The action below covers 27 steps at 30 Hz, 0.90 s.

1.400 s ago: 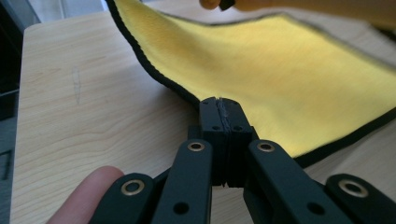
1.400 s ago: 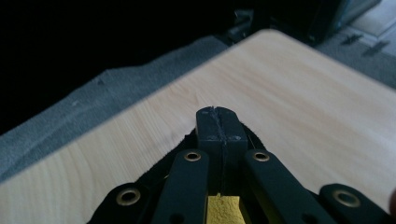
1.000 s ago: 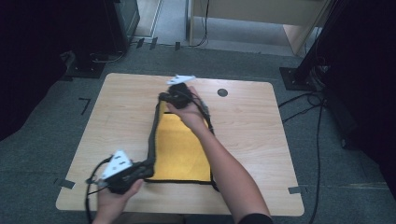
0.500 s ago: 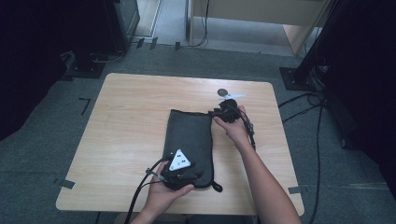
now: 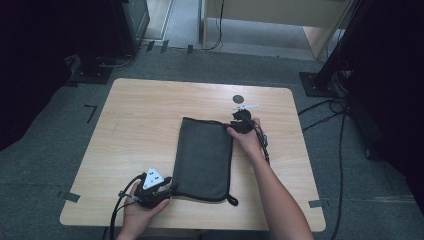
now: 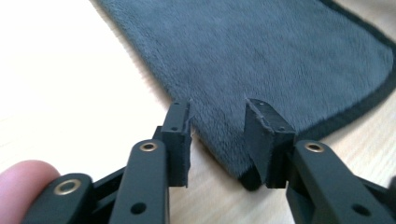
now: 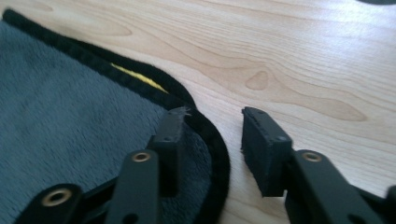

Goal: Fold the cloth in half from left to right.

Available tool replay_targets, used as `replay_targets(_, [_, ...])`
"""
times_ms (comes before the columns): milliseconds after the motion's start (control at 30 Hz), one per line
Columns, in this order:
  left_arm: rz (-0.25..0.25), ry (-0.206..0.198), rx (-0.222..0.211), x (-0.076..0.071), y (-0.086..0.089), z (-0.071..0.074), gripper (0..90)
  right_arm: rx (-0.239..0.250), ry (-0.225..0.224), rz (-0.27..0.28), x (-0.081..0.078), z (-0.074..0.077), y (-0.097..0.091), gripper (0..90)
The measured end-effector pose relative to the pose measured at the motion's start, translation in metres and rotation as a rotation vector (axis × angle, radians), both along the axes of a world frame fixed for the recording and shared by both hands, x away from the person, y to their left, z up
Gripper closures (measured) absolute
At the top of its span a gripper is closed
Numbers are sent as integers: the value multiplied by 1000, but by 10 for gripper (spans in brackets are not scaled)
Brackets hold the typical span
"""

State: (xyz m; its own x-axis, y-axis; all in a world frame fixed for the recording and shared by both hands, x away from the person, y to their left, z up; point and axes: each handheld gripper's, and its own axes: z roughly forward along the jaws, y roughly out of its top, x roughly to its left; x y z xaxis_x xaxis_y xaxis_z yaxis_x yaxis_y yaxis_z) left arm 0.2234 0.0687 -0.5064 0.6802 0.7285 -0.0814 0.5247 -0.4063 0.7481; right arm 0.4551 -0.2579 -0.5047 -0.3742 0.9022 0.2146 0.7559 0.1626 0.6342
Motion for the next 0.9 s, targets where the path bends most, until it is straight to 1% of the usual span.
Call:
replay_targets(33, [-20, -6, 18, -2, -2, -1, 637, 1, 9, 0, 1, 0, 1, 686])
replay_targets(100, [-39, -12, 45, -5, -4, -3, 634, -21, 11, 13, 0, 2, 6, 781])
replay_targets(133, [-42, -16, 61, -6, -5, -3, 643, -50, -4, 23, 0, 3, 9, 815])
replay_targets(167, [-44, -13, 63, -6, -5, -3, 658, -73, -18, 31, -1, 5, 12, 829])
replay_targets(200, [-46, -11, 62, -6, -4, -3, 734, -88, -34, 36, -1, 8, 15, 838])
replay_targets(267, [-54, -12, 65, -5, -3, -3, 838, -83, -55, 35, 0, 13, 19, 842])
replay_targets(300, [-56, -12, 64, -6, -3, -2, 870, -79, -74, 42, 1, 15, 20, 843])
replay_targets(367, [-56, -11, 61, -7, -2, -1, 890, -64, -96, 47, 2, 20, 26, 843])
replay_targets(433, [-51, -3, 58, -7, 1, 0, 892, -54, -125, 77, 5, 26, 35, 843])
replay_targets(500, [-33, -5, 48, -8, 3, 1, 893, -53, -132, 86, 6, 28, 38, 842])
replay_targets(533, [-27, -6, 52, -8, 5, 1, 893, -55, -133, 92, 7, 28, 40, 842])
replay_targets(567, [-10, -4, 48, -9, 7, 1, 893, -74, -128, 98, 9, 26, 44, 840])
replay_targets(600, [-10, -4, 48, -9, 7, 1, 892, -74, -128, 98, 9, 26, 44, 840])
replay_targets(633, [-5, 0, 48, -10, 9, 0, 891, -131, -95, 81, 11, 20, 45, 839])
replay_targets(667, [3, 3, 45, -10, 9, -1, 891, -131, -95, 81, 11, 20, 45, 839])
replay_targets(733, [9, 4, 46, -11, 10, -1, 885, -153, -51, 55, 13, 12, 42, 836])
replay_targets(767, [11, 4, 44, -11, 9, -2, 880, -140, -39, 42, 14, 9, 39, 828])
replay_targets(800, [12, 5, 44, -11, 9, -2, 872, -108, -25, 29, 15, 7, 35, 818])
replay_targets(833, [2, 10, 45, -11, 9, -4, 836, -55, -11, 14, 16, 6, 30, 730])
replay_targets(867, [2, 10, 45, -11, 9, -4, 820, -55, -11, 14, 16, 6, 30, 730])
replay_targets(900, [0, 10, 41, -11, 10, -4, 820, -57, -19, 4, 17, 7, 29, 663])
